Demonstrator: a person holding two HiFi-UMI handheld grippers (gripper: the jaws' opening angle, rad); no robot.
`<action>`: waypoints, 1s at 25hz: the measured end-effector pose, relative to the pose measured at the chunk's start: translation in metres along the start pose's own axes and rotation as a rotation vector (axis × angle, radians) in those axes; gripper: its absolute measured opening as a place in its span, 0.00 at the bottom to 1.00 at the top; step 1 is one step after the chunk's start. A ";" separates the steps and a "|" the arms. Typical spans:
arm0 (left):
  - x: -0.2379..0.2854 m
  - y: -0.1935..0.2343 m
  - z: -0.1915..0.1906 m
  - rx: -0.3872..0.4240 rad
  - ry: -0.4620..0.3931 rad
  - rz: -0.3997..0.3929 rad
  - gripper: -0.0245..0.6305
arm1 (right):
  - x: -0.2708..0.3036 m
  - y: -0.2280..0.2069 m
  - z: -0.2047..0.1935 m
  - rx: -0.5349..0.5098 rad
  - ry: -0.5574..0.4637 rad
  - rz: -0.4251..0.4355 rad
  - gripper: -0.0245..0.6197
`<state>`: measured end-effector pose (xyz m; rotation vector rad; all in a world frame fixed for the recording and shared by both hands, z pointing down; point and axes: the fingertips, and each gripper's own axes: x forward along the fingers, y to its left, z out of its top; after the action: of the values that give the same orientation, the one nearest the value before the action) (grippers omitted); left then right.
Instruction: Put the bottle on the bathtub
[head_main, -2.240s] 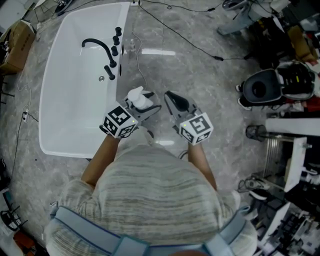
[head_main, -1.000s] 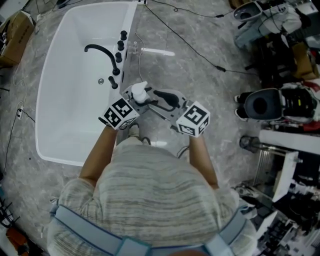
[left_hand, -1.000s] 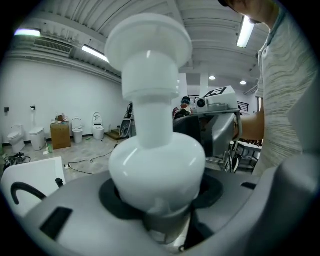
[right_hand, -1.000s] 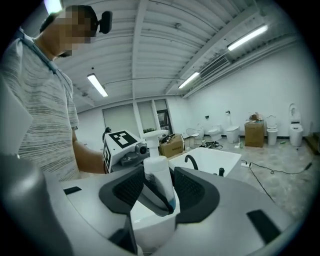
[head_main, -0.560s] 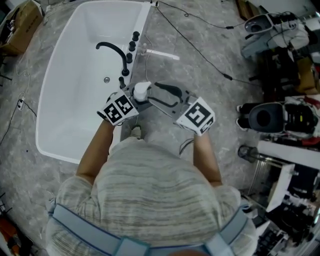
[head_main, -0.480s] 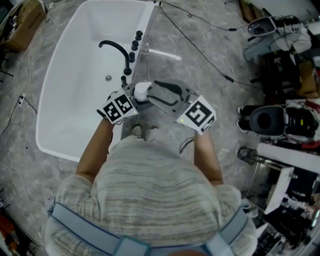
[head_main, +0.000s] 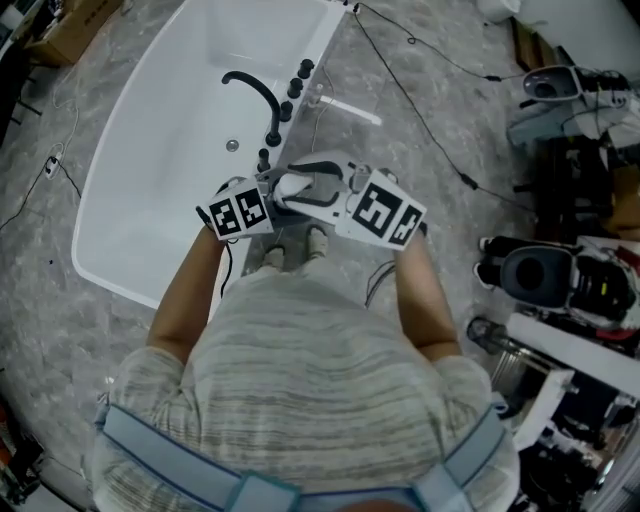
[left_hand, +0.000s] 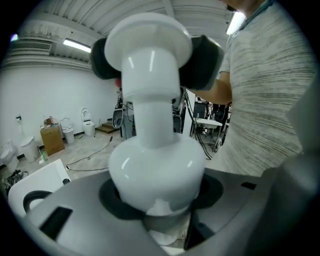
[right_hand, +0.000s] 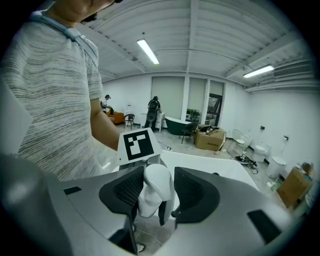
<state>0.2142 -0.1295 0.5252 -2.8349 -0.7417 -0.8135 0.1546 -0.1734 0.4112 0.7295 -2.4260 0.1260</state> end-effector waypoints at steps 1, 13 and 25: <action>0.000 -0.001 -0.001 0.007 0.008 -0.010 0.39 | 0.005 0.002 -0.003 -0.003 0.010 0.027 0.30; -0.010 0.001 -0.011 -0.035 -0.025 -0.011 0.39 | 0.036 0.003 -0.001 -0.080 0.045 0.165 0.30; -0.031 0.012 -0.027 -0.112 -0.084 0.114 0.39 | 0.061 0.005 0.008 -0.127 0.089 0.234 0.29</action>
<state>0.1846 -0.1597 0.5328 -2.9946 -0.5539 -0.7457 0.1068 -0.2002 0.4401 0.3747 -2.4014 0.0939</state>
